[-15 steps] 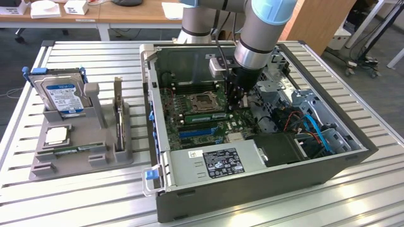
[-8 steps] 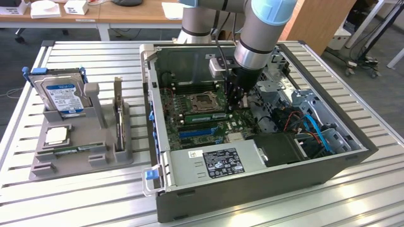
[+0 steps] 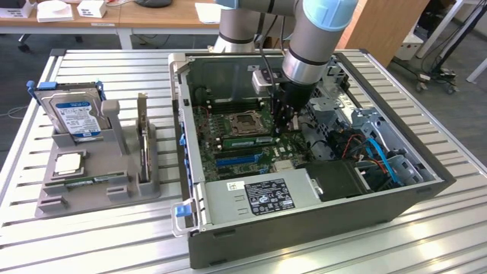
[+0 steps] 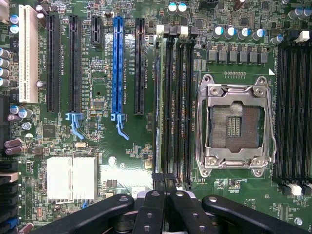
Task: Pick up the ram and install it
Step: 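Press down the ram until it locks into place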
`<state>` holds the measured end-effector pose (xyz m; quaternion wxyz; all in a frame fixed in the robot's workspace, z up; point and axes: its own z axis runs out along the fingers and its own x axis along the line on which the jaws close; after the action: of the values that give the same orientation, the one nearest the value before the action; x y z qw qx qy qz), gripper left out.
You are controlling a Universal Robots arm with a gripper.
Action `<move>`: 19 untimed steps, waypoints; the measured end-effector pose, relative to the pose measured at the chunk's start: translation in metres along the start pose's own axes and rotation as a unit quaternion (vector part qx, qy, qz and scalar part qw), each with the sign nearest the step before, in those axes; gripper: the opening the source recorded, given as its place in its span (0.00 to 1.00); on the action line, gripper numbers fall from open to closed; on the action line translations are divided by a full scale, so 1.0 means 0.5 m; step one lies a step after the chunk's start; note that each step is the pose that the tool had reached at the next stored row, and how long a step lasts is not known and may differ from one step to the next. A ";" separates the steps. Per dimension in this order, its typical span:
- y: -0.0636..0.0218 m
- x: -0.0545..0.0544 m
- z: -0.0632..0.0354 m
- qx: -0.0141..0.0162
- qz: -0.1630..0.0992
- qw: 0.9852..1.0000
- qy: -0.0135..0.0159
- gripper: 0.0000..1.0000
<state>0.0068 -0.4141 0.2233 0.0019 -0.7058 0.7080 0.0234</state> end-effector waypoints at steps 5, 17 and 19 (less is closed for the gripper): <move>0.000 0.000 0.000 0.000 0.000 1.000 0.000 0.10; 0.000 0.000 -0.013 0.000 0.000 1.000 0.000 0.10; 0.001 -0.001 -0.019 0.000 0.000 1.000 0.000 0.10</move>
<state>0.0068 -0.4141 0.2327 0.0018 -0.7058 0.7080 0.0234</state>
